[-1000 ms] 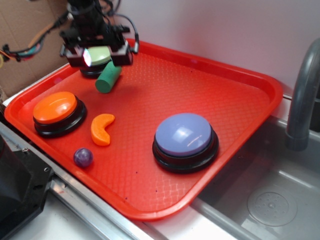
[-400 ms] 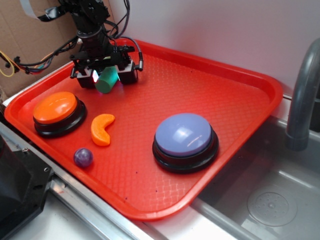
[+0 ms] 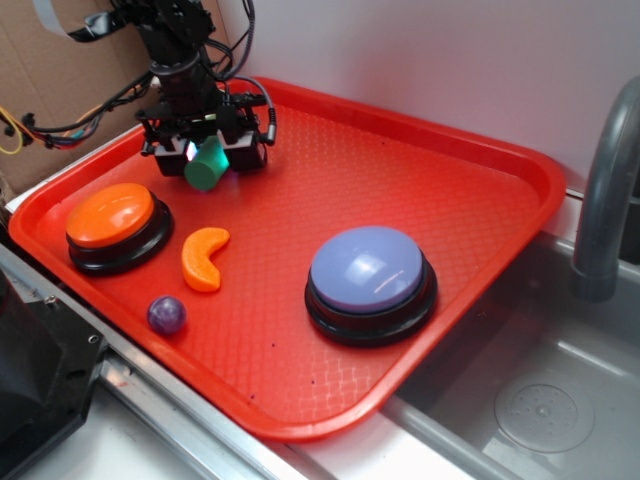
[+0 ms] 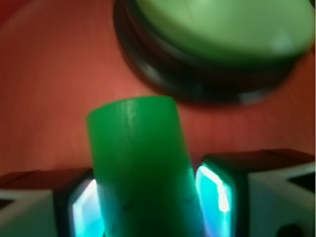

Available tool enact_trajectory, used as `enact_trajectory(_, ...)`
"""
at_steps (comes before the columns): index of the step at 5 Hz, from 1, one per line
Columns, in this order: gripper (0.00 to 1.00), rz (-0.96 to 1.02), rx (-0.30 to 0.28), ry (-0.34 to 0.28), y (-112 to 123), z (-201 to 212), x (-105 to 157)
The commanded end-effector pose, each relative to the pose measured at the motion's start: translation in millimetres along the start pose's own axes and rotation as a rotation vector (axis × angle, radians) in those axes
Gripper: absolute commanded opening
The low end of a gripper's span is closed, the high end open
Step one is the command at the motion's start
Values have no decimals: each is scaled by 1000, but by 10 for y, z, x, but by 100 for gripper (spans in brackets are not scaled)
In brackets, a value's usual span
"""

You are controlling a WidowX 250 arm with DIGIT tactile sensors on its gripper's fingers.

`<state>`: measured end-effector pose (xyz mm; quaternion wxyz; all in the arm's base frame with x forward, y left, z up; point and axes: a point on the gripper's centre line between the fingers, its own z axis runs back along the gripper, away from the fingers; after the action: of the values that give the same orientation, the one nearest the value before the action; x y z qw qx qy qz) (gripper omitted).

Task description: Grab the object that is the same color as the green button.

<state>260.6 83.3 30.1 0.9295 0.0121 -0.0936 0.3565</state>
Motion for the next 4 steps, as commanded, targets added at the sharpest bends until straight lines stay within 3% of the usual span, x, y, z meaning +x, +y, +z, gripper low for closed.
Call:
enact_trajectory(1,0,-143,-99,-61,-253,916,31)
enact_trajectory(2,0,-208,-147,-39,-423,1296,-123)
enact_trajectory(4,0,-321,-216,7,-529,1899,-467)
